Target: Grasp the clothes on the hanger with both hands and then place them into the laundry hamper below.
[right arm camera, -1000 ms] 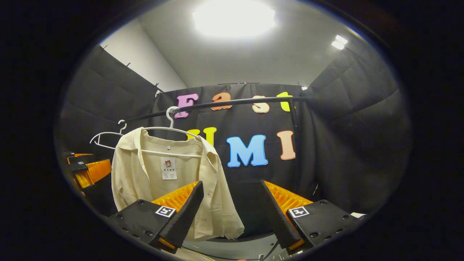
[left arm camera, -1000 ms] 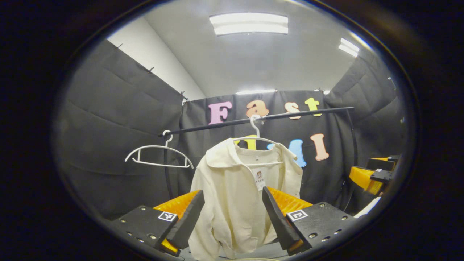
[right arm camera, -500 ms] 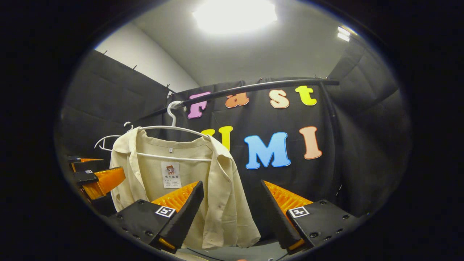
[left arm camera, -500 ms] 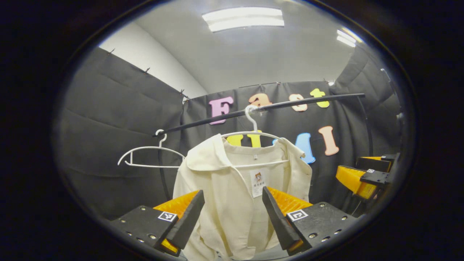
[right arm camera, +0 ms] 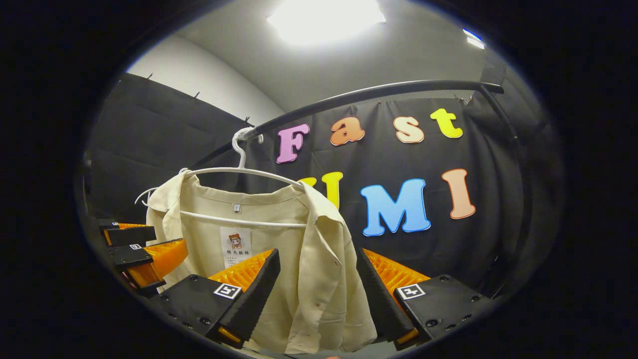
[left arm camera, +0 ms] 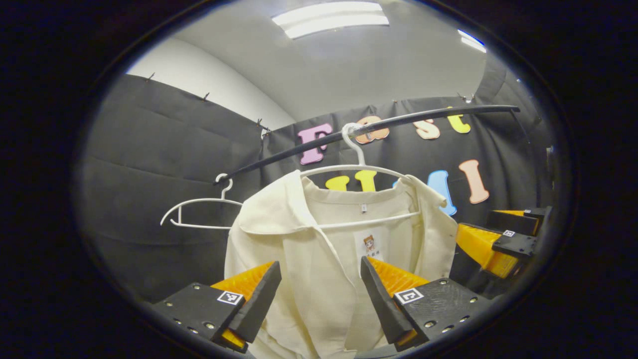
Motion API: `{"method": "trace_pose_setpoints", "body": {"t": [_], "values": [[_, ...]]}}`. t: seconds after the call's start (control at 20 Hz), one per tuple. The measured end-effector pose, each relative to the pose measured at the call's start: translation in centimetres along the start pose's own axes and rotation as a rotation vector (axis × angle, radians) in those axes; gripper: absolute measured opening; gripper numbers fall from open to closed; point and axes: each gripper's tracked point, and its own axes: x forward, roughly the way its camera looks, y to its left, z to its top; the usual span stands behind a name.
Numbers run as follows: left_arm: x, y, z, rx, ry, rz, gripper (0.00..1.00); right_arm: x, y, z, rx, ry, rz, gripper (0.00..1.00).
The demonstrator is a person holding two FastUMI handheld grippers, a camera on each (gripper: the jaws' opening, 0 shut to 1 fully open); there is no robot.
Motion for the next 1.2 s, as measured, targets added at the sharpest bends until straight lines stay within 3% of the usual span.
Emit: {"method": "trace_pose_setpoints", "body": {"t": [0.6, 1.05, 1.1, 1.15, 1.2], "values": [[4.3, 1.8, -2.3, 0.05, 0.055, 0.158, 0.94, 7.9, 0.7, -2.8, 0.009, 0.008, 0.076, 0.98], [6.7, 2.1, -3.3, 0.072, 0.077, 0.231, 0.89, 11.3, 0.4, -5.3, 0.013, 0.087, 0.027, 0.96], [6.8, 2.3, -3.4, 0.07, 0.078, 0.239, 0.68, 11.2, 0.4, -5.6, 0.003, 0.093, 0.028, 0.86], [6.8, 2.3, -3.5, 0.073, 0.085, 0.237, 0.63, 11.1, 0.7, -5.6, -0.005, 0.095, 0.038, 0.82], [7.0, 2.2, -3.6, 0.078, 0.091, 0.236, 0.55, 11.3, 0.8, -5.6, -0.007, 0.089, 0.041, 0.69]]}}
